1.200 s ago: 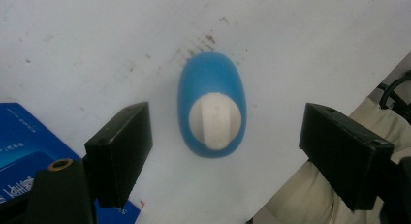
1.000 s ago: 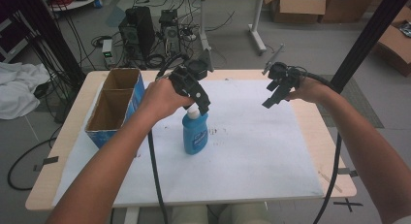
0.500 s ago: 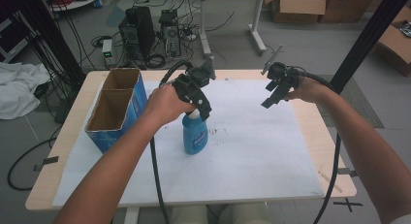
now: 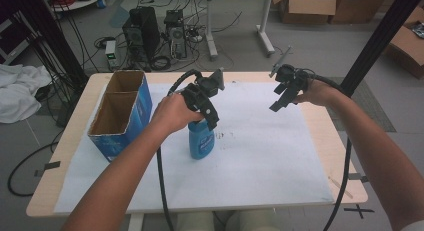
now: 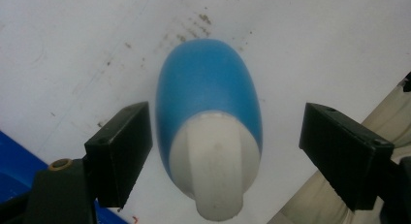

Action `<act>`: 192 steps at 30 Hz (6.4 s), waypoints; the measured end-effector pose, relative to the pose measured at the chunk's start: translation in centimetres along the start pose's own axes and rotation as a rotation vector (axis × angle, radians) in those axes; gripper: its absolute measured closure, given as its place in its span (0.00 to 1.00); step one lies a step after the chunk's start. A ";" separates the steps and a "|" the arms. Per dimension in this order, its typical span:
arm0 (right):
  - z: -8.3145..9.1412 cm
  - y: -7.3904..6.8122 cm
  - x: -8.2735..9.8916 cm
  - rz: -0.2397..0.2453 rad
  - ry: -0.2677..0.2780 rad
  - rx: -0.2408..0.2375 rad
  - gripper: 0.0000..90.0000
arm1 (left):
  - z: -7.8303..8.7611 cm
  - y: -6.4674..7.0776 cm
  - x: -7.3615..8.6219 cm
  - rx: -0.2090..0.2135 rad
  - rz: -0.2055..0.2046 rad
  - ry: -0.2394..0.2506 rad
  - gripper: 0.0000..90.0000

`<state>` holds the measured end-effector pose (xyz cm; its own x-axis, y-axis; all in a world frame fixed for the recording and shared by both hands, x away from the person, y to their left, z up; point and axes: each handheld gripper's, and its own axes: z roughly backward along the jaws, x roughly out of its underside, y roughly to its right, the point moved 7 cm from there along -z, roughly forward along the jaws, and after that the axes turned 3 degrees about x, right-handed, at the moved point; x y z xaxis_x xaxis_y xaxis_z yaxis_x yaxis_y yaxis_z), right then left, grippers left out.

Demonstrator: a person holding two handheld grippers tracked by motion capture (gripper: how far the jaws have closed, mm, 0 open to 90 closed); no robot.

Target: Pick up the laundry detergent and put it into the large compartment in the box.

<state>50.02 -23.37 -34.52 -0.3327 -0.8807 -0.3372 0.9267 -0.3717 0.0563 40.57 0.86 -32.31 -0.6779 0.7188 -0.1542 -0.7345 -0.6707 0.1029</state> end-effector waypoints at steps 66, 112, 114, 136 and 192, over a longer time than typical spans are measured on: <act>-0.8 -0.1 -0.3 0.001 0.003 -0.021 0.20 | -2.8 -0.7 0.2 -0.031 0.042 -0.040 0.32; 0.0 -0.6 0.0 0.007 0.014 -0.016 0.21 | 9.8 -1.8 1.4 -0.097 0.275 0.081 0.42; 0.1 -0.6 -0.1 0.007 0.019 -0.016 0.21 | 10.7 -2.0 1.5 -0.104 0.290 0.096 0.42; -0.1 -0.6 -0.4 0.016 0.015 -0.018 0.20 | 20.5 -7.4 5.8 -0.193 0.527 0.144 0.42; -0.7 -0.4 -0.2 0.002 -0.011 -0.023 0.20 | 13.4 -16.0 14.1 -0.257 0.772 0.140 0.42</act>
<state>49.82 -22.84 -35.10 -0.3327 -0.8845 -0.3272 0.9310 -0.3633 0.0354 42.36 24.20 -22.95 -0.9669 0.0198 -0.2545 -0.0218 -0.9997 0.0051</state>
